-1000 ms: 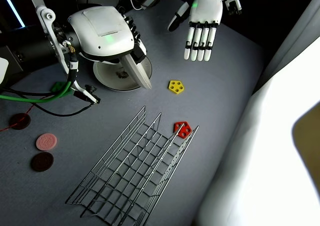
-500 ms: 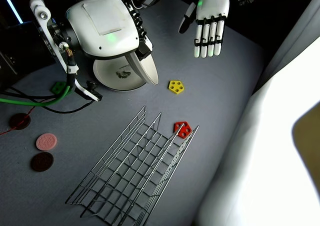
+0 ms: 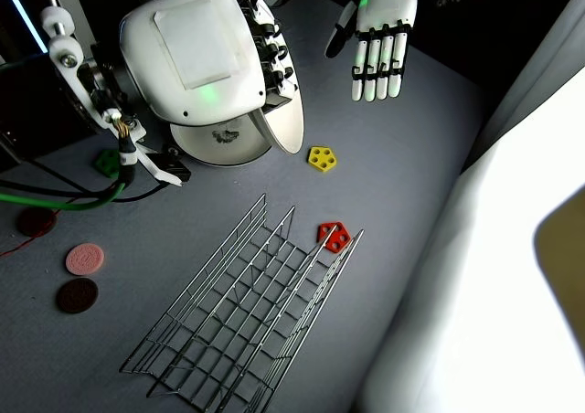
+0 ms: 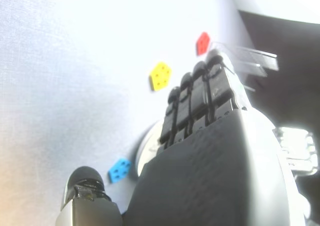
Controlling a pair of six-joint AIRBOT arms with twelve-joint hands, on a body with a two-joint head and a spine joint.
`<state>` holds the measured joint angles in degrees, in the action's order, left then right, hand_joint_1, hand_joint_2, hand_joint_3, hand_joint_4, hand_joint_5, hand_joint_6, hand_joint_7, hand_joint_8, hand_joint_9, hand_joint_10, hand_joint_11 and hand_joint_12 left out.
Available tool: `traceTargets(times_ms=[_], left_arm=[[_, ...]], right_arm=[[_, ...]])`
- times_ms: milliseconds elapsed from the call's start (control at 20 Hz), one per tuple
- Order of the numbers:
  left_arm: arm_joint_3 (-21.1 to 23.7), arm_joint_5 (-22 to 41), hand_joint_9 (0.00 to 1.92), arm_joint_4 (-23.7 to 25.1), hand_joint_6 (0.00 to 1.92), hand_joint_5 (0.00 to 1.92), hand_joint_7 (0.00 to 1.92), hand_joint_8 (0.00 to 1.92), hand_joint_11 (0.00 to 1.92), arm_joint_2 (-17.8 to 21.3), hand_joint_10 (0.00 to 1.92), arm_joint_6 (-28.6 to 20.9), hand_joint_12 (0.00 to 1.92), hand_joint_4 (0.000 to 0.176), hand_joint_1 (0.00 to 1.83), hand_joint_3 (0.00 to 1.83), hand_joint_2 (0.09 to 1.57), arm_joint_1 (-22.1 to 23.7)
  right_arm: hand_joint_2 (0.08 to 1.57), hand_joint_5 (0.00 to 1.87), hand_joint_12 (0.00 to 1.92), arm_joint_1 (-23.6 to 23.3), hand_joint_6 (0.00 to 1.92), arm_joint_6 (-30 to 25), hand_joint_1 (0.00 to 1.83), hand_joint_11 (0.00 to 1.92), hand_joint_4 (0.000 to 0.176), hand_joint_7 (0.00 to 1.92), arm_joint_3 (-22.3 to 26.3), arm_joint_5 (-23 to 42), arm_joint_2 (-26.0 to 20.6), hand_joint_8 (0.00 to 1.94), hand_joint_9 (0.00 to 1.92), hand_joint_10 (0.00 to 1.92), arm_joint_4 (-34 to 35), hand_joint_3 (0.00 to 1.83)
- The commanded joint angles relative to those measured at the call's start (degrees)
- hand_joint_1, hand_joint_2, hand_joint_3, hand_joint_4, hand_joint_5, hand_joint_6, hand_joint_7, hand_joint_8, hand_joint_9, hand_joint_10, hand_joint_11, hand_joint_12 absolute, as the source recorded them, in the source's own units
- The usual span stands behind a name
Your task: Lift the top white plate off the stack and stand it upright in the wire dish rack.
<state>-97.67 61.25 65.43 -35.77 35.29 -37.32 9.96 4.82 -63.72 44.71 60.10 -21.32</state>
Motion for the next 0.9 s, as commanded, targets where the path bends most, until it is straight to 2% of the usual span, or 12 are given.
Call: traceTargets(times_ms=[0,400,600,850], left_arm=[[0.1,2.9,0.06,-4.4,0.01,0.06,0.09,0.01,0.08,0.6,0.01,-0.2,0.01,0.0,0.06,0.0,0.91,1.3],[0.3,2.4,0.06,-4.1,0.0,0.06,0.08,0.0,0.08,0.6,0.0,-1.5,0.01,0.0,0.03,0.0,0.91,1.6],[0.6,2.2,0.04,-4.0,0.0,0.05,0.06,0.0,0.08,0.6,0.0,-1.9,0.01,0.0,0.1,0.0,0.91,1.6],[0.7,2.2,0.07,-3.6,0.01,0.07,0.08,0.01,0.11,0.8,0.01,-2.2,0.02,0.0,0.07,0.0,0.91,1.6]], right_arm=[[1.02,1.03,1.22,-0.9,0.86,-2.0,1.5,1.08,0.0,1.16,-0.4,8.7,-0.6,0.43,1.18,0.58,4.0,0.0],[1.02,1.04,1.24,-0.9,0.85,-9.2,1.5,1.05,0.0,1.17,-4.6,8.7,-0.7,0.42,1.2,0.56,5.9,0.0],[1.04,1.02,1.26,-0.8,0.91,-14.1,1.5,1.05,0.0,1.13,-6.9,8.6,-0.7,0.5,1.13,0.66,5.7,0.0],[1.03,1.04,1.22,-0.8,0.86,-19.8,1.5,1.07,0.0,1.16,-9.1,8.7,-0.7,0.42,1.16,0.62,4.7,0.0]])
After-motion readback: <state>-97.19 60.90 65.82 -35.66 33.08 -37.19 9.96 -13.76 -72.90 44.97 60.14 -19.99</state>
